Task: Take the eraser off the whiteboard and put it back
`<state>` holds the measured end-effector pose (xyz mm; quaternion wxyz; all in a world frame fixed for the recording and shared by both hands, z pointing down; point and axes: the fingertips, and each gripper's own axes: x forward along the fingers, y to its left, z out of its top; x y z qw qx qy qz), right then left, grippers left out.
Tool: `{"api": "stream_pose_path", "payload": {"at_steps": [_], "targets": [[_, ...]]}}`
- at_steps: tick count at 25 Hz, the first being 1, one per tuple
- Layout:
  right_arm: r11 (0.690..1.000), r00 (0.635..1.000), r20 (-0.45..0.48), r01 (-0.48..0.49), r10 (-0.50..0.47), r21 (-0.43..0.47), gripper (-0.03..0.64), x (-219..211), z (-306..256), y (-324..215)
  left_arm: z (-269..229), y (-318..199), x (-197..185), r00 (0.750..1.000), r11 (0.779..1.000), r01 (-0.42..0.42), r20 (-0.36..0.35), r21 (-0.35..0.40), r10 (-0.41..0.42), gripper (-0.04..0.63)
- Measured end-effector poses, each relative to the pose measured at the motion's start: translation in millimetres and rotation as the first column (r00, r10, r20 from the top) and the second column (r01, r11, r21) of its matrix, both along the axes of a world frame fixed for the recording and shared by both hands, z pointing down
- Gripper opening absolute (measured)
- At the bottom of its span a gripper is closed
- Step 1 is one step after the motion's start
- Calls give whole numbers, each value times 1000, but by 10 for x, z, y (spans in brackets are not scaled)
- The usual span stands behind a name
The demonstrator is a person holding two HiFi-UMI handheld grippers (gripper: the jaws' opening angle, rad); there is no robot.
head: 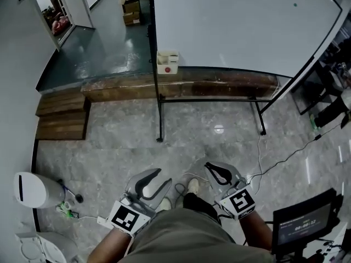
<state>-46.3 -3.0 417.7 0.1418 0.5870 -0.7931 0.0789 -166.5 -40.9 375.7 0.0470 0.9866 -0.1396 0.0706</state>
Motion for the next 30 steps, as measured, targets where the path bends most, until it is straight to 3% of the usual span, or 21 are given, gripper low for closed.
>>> {"api": "stream_pose_path", "payload": {"at_steps": [6, 12, 17, 24, 30], "targets": [[1000, 999, 22, -24, 23, 18, 11, -650, -129, 275, 71, 298, -495, 999, 999, -44, -16, -18, 44, 17], [999, 1000, 14, -23, 23, 45, 11, -717, -264, 628, 77, 534, -612, 999, 999, -38, -10, -8, 38, 3], [998, 1000, 8, 12, -12, 58, 11, -576, -373, 847, -20, 737, -448, 999, 999, -33, -13, -15, 33, 3], [997, 1000, 13, 27, -28, 73, 11, -63, -545, 1287, -200, 1143, 103, 998, 999, -3, -56, -50, 0, 3], [997, 999, -7, 39, -39, 70, 11, 137, -441, 1530, -198, 1460, 340, 998, 999, -9, -54, -33, 8, 3]]}}
